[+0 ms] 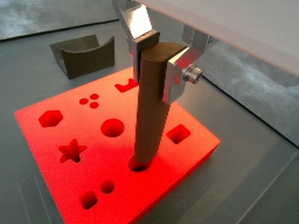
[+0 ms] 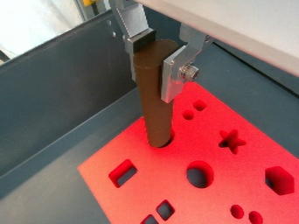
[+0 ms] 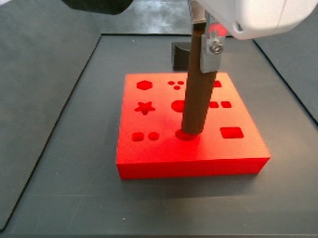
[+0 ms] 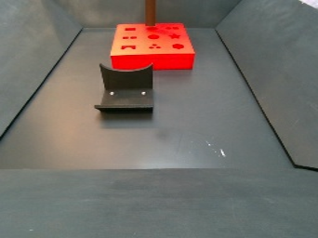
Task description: Insert the oval object.
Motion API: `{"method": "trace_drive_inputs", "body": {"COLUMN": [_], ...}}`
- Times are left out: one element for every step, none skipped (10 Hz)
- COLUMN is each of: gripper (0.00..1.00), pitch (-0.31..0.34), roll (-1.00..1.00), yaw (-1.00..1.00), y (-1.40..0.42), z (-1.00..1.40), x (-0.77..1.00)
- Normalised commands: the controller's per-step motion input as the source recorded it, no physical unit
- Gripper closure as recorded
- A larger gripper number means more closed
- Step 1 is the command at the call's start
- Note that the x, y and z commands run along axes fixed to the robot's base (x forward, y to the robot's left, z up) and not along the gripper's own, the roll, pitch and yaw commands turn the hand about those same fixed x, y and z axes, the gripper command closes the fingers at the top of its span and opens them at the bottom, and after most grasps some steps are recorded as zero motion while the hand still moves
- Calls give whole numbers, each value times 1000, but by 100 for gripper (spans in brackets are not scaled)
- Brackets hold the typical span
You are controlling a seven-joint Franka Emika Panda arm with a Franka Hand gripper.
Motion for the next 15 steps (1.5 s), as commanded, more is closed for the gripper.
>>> {"method": "trace_drive_inputs", "body": {"gripper": [100,100,100,100,100,100,100,100,100,100,100,100,100,100,100], "pitch": [0,0,0,0,0,0,0,0,0,0,0,0,0,0,0], "roll": [0,0,0,0,0,16,63,64,33,33,19,0,6,24,69], "yaw": [0,0,0,0,0,0,11,29,0,0,0,0,0,0,17], "y": [0,0,0,0,0,0,-111,-100,0,0,0,0,0,-6,-100], "z": [-186,-194,-129,-111,-114,-143,-169,-160,-194,-257,-354,-457,-446,-360,-249], "x": [0,3,34,34,26,43,46,57,51,109,191,206,214,211,134]}}
